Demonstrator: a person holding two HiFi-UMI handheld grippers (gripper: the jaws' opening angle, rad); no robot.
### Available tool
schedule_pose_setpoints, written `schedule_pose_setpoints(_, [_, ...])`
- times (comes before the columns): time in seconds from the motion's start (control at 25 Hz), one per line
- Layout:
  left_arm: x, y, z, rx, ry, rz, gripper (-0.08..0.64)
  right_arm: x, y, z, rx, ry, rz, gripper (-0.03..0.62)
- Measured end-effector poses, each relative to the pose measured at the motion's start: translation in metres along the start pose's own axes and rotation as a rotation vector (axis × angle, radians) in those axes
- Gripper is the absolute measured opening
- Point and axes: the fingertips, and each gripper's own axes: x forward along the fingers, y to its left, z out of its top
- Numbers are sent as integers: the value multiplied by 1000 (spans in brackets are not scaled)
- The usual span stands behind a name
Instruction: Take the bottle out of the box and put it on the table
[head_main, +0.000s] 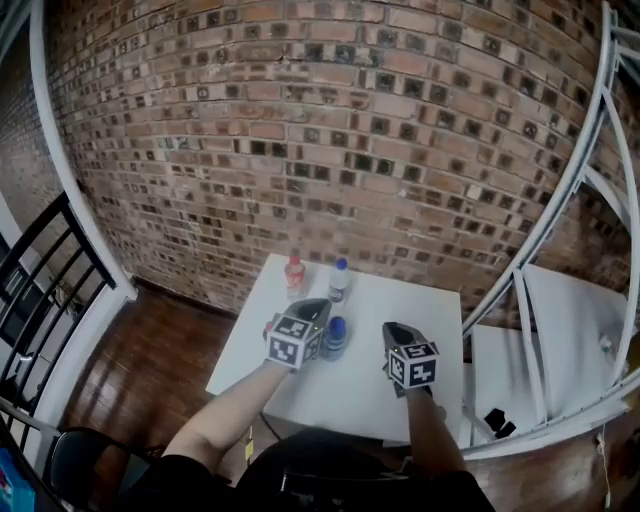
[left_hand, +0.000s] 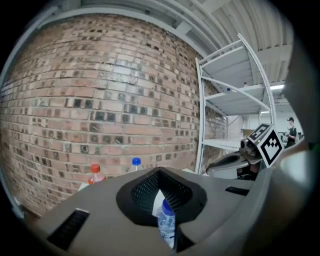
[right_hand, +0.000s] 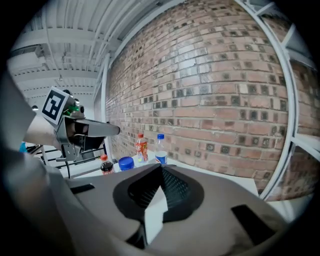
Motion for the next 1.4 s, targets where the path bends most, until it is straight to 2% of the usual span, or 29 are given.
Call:
schedule_pose_setpoints(0.12, [-17,2,19,-22,-77,4,2,-13,4,5,19,-40,-19,2])
schedule_pose_setpoints(0.28, [-38,0,33,-15,-131,-2,3,-32,10,14,85,-97,-33,2])
schedule_pose_setpoints(0.4, [-61,-5,40,-55,-163,-25,3,-50,20,19,108,-142,-30,2])
schedule_pose_setpoints(0.48, [-78,-7,40,-67,-173,-40,3,-64,27,16,118,-159,-40,2])
schedule_pose_setpoints(0.64, [-115,-4,35,-33,-175,-52,3,-90,50,20,117,-210,-26,2])
schedule_pose_setpoints(0.84, [-157,-2,26,-53,-177,-47,3,-119,77,20,108,-255,-16,2])
schedule_pose_setpoints(0.96, [-174,-1,27,-33,-182,-36,3,-135,85,21,109,-286,-28,2])
schedule_pose_setpoints(1.12, [-206,-2,32,16,-206,-14,3,-152,81,14,125,-312,-39,2])
schedule_pose_setpoints(1.28, [-229,-9,37,16,-253,25,3,-168,74,13,137,-349,-30,0])
schedule_pose_setpoints(1.4, [-227,-20,37,20,-270,41,3,-184,59,11,138,-368,-36,0])
